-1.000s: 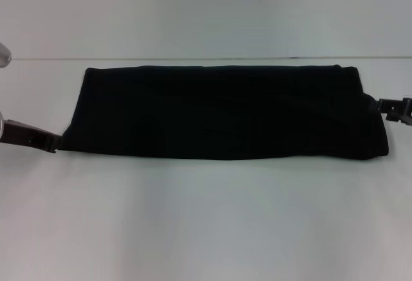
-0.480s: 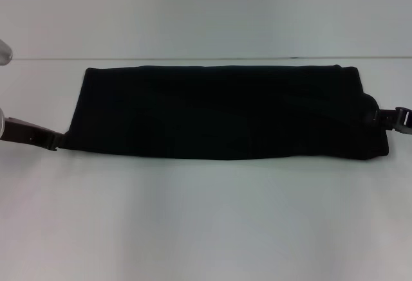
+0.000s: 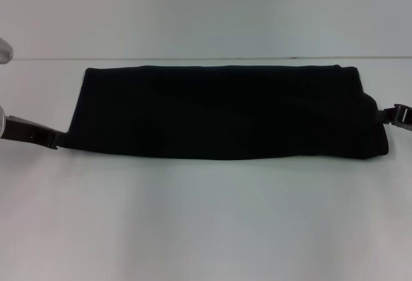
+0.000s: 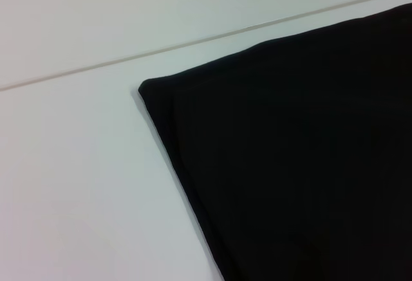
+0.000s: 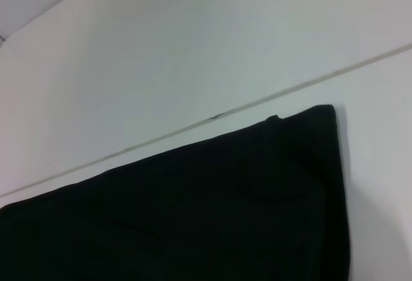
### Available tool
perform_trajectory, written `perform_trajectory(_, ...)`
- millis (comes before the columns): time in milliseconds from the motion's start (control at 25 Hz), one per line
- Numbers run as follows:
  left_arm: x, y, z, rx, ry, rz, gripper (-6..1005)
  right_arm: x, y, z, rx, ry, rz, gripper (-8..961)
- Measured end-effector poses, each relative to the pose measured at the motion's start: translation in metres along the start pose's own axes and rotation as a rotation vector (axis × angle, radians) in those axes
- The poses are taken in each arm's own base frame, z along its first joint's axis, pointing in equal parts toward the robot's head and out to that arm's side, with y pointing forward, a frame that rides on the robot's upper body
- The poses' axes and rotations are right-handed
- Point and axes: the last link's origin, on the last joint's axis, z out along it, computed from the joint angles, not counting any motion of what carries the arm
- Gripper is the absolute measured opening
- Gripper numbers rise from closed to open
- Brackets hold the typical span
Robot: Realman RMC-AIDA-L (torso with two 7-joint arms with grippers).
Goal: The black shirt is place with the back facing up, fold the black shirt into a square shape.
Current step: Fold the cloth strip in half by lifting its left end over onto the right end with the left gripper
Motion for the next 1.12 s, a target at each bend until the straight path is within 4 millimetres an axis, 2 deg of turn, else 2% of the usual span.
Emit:
perform_trajectory(240, 0.0, 0.0, 0.0, 0.0, 0.002, 0.0, 1, -0.002, -0.001, -0.001, 0.006, -0.01, -0.001, 59)
perform_trajectory(440, 0.0, 0.0, 0.0, 0.002, 0.003, 0.0, 1, -0.005, -0.01, -0.008, 0.022, -0.038, 0.026, -1)
perform_trajectory(1080, 0.0, -0.001, 0.0, 0.006, 0.005, 0.0, 2, 0.001, -0.012, -0.01, 0.011, -0.017, 0.037, -2)
perform_trajectory(1120, 0.0, -0.001, 0.0, 0.006, 0.005, 0.0, 2, 0.001, -0.012, -0.011, 0.008, -0.014, 0.035, 19)
